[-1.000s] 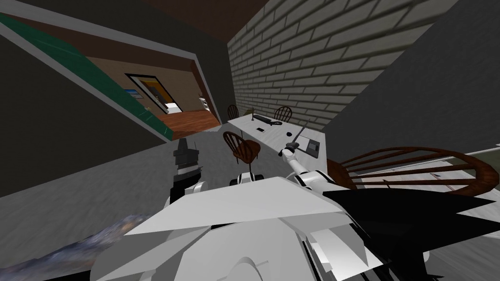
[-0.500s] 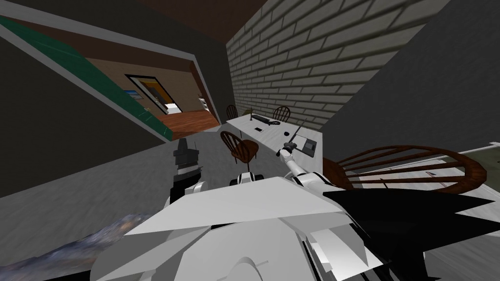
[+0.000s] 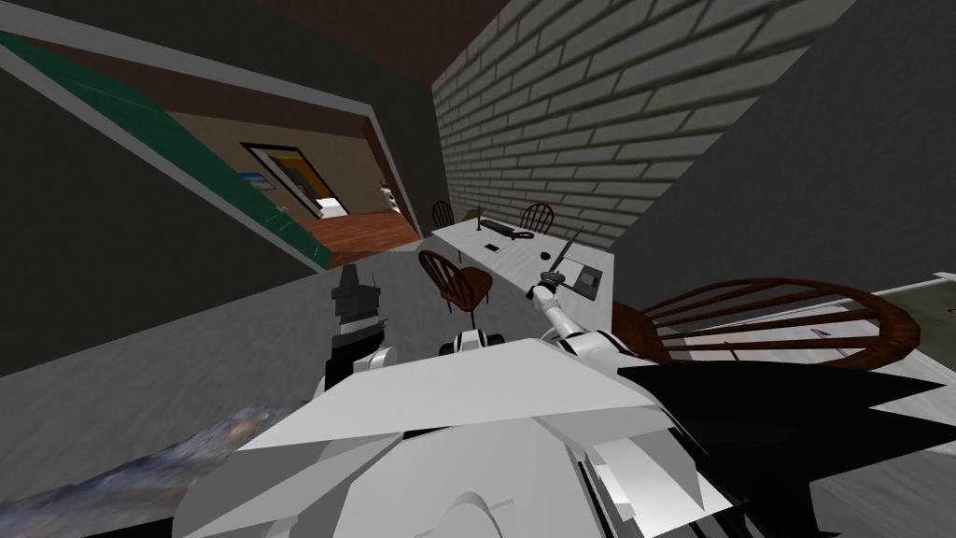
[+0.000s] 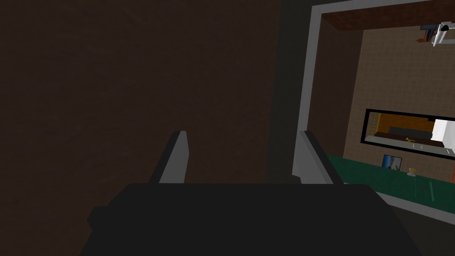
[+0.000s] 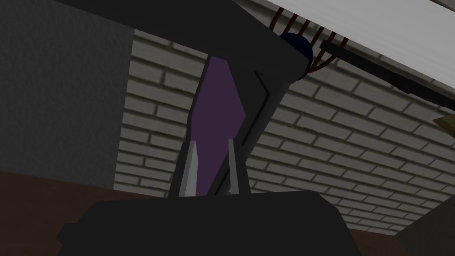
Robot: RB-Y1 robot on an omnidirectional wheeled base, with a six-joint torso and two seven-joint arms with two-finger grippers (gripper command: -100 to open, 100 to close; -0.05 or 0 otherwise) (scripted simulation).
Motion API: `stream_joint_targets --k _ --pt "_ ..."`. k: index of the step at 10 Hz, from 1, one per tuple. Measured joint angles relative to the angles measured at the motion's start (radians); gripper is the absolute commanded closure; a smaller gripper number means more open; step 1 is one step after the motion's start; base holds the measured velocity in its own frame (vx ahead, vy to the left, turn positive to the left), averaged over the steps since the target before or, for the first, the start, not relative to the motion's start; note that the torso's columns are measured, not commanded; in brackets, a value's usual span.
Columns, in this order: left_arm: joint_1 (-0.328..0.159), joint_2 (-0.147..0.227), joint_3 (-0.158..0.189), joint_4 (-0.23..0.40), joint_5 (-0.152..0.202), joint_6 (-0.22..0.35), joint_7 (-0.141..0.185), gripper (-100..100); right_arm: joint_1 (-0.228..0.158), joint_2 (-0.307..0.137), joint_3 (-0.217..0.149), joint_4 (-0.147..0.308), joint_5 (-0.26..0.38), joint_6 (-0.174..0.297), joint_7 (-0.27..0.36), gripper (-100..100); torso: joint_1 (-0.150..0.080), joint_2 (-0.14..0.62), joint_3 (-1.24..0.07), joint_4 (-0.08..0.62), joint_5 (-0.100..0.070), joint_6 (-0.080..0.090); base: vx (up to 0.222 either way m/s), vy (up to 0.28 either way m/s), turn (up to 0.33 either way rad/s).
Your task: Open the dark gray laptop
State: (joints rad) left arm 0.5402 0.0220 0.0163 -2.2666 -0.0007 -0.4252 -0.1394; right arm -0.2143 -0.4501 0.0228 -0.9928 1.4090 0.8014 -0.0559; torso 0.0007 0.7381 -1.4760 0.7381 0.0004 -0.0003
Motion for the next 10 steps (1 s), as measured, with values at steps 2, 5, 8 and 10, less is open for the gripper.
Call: stream_joint_targets --k 2,5,8,10 --pt "0.0 0.0 0.0 0.0 0.0 0.0 0.0 0 -0.011 -0.03 0.007 -0.01 -0.003 -0.049 -0.002 -100 -0.001 0.0 0.0 0.0 -0.001 0.0 -0.032 -0.043 0.046" --pt "0.0 0.0 0.0 0.0 0.0 0.0 0.0 0 -0.027 -0.078 0.03 -0.015 0.016 -0.12 -0.031 -100 -0.001 0.0 0.0 0.0 0.0 0.0 -0.034 -0.047 0.071" --pt "0.0 0.0 0.0 0.0 0.0 0.0 0.0 0 -0.052 -0.15 0.056 -0.024 0.044 -0.21 -0.068 -100 -0.001 0.0 0.0 0.0 0.0 0.0 -0.051 -0.062 0.089" --pt "0.0 0.0 0.0 0.0 0.0 0.0 0.0 0 -0.049 -0.202 0.067 -0.071 0.053 -0.273 -0.065 -100 0.0 0.0 0.0 0.0 0.001 -0.001 -0.048 -0.056 0.054"
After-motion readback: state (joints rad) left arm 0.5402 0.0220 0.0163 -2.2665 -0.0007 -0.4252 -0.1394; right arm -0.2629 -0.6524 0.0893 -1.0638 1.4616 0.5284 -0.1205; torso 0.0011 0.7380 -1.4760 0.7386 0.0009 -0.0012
